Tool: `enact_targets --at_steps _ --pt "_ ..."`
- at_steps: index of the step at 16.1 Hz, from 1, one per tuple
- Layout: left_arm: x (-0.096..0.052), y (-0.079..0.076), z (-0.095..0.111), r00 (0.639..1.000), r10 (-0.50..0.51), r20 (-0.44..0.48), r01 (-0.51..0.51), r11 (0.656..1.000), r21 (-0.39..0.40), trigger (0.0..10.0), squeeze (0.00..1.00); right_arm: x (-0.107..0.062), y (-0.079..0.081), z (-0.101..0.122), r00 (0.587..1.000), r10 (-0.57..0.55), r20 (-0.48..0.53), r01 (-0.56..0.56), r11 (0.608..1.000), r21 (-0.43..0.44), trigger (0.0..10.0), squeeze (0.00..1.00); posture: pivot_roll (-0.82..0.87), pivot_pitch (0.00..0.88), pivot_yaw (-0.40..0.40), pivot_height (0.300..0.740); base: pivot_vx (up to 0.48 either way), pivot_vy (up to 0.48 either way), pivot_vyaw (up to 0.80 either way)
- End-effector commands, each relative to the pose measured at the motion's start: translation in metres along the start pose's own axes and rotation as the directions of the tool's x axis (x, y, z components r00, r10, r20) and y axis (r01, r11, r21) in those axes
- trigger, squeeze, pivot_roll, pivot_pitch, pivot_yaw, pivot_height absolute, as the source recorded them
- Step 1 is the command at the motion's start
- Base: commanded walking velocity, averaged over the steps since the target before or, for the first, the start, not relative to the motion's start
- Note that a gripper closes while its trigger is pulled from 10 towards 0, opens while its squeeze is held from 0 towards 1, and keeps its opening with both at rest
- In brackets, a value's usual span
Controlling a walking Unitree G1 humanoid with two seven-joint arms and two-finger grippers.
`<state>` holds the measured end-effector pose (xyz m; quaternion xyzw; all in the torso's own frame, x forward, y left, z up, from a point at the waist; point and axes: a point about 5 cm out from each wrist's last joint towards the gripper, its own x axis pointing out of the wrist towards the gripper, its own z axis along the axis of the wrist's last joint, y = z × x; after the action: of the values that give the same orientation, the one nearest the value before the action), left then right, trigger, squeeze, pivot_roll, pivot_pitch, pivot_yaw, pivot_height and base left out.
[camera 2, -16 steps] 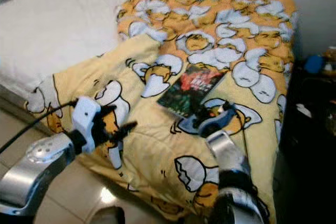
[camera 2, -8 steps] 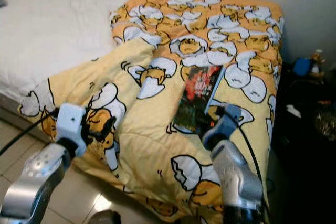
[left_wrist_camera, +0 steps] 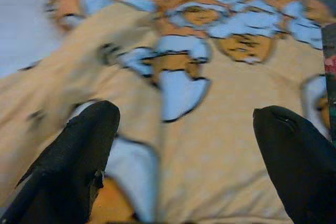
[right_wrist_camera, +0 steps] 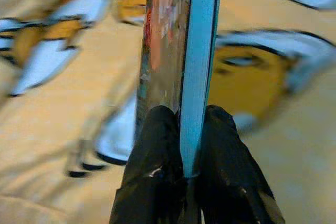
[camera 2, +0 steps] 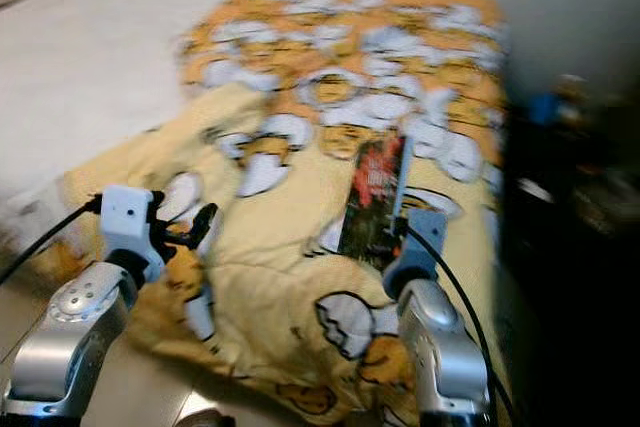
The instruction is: Clean up the room
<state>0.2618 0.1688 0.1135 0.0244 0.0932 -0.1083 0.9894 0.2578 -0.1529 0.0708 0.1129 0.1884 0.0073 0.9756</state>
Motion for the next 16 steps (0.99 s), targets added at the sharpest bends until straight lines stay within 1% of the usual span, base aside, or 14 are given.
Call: enact_targets --at_steps 1,2,3,4,5,6,7,8,9,10,12,13,16 --pt "0.0 -0.001 -0.003 1.0 -0.007 -0.025 0.007 1.0 0.002 10.0 0.0 -0.001 0.001 0.011 0.998 -0.007 0.059 0.009 0.999 -0.035 10.0 0.0 0.04 0.0 0.035 0.74 0.0 0.0 -0.8" --pt "0.0 0.0 -0.004 1.0 -0.007 -0.026 0.006 1.0 -0.012 10.0 0.0 -0.001 0.001 0.014 0.997 -0.011 0.083 0.014 0.999 -0.039 10.0 0.0 0.04 0.0 0.036 0.74 0.0 0.0 -0.8" --pt "0.0 0.0 -0.004 1.0 -0.004 -0.017 0.004 1.0 -0.005 10.0 0.0 0.0 0.001 0.016 0.995 -0.015 0.096 0.018 0.999 -0.034 10.0 0.0 0.05 0.0 0.032 0.74 0.0 0.0 -0.8" --pt "0.001 0.003 -0.002 1.0 0.018 0.005 -0.018 1.0 -0.002 10.0 0.0 0.003 -0.001 0.015 0.993 -0.06 0.104 0.075 0.987 -0.146 10.0 0.0 0.06 0.0 0.026 0.74 0.0 0.0 -0.8" --pt "0.002 0.006 0.001 0.999 0.027 0.02 -0.027 1.0 -0.004 10.0 0.0 0.004 -0.003 0.018 0.987 -0.091 0.133 0.117 0.97 -0.211 10.0 0.0 0.07 0.0 0.025 0.74 0.0 0.0 -0.8" --pt "0.003 0.008 0.003 0.999 0.035 0.025 -0.035 0.999 0.0 10.0 0.0 0.004 -0.003 0.018 0.988 -0.081 0.131 0.106 0.975 -0.198 10.0 0.0 0.07 0.0 0.022 0.74 0.0 0.0 -0.8" --pt "0.004 0.008 0.003 0.999 0.034 0.028 -0.034 0.999 -0.002 10.0 0.0 0.003 -0.005 0.023 0.977 -0.108 0.182 0.14 0.975 -0.173 10.0 0.0 0.07 0.0 0.022 0.74 0.0 0.0 -0.8" --pt "0.004 0.008 0.003 0.999 0.034 0.028 -0.034 0.999 -0.001 10.0 0.0 0.003 -0.005 0.024 0.974 -0.119 0.193 0.156 0.969 -0.193 10.0 0.0 0.07 0.0 0.022 0.74 0.0 0.0 -0.8" --pt "0.004 0.007 0.004 0.999 0.028 0.029 -0.028 1.0 -0.001 10.0 0.0 0.004 -0.005 0.022 0.983 -0.09 0.161 0.113 0.984 -0.141 10.0 0.0 0.08 0.0 0.02 0.74 0.0 0.0 -0.8" --pt "0.005 0.007 0.004 0.999 0.025 0.031 -0.025 1.0 0.002 10.0 0.0 0.005 -0.003 0.02 0.988 -0.063 0.139 0.08 0.99 -0.12 10.0 0.0 0.08 0.0 0.019 0.74 0.0 0.0 0.0" --pt "0.006 0.008 0.004 0.999 0.023 0.031 -0.024 1.0 0.008 10.0 0.0 0.005 0.001 0.018 0.992 -0.02 0.126 0.035 0.992 -0.124 10.0 0.0 0.08 0.0 0.021 0.74 0.0 0.0 0.0" --pt "0.006 0.009 0.004 0.999 0.022 0.028 -0.022 1.0 0.014 10.0 0.0 0.005 0.003 0.016 0.993 -0.013 0.115 0.026 0.993 -0.111 10.0 0.0 0.08 0.0 0.021 0.74 0.0 0.0 0.0" --pt "0.008 0.008 0.004 0.999 0.017 0.027 -0.017 1.0 0.015 10.0 0.0 0.005 0.001 0.014 0.995 -0.011 0.095 0.022 0.992 -0.124 10.0 0.0 0.07 0.0 0.022 0.74 0.0 0.0 0.0"
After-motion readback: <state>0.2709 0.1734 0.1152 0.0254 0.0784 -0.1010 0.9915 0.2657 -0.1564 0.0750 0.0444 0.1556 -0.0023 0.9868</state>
